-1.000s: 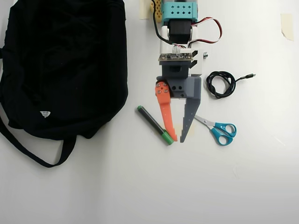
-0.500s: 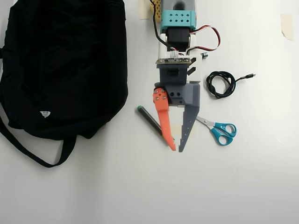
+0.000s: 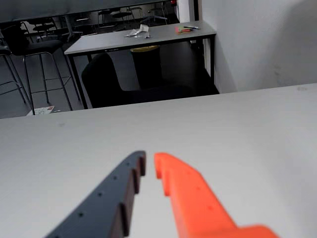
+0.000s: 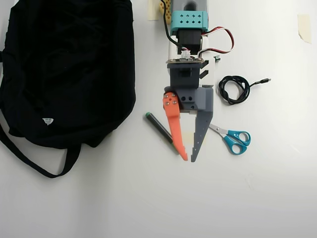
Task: Put the green marker into the black bag
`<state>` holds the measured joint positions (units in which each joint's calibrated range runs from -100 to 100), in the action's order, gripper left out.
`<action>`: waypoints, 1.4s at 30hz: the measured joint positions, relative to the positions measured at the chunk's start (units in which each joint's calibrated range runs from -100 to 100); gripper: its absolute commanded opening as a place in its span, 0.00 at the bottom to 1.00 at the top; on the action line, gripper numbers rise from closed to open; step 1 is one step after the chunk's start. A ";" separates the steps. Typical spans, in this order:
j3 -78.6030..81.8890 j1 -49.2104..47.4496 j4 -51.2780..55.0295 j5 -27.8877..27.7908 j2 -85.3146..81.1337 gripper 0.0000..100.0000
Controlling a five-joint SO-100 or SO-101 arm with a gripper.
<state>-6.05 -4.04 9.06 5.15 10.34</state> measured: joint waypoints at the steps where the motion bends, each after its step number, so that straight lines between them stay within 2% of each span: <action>1: 0.00 0.00 0.00 0.00 0.00 0.02; 18: 1.42 0.00 2.40 0.05 0.00 0.02; 42: 1.73 1.98 28.60 0.05 -4.90 0.03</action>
<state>-4.32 -2.06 37.66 5.20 5.44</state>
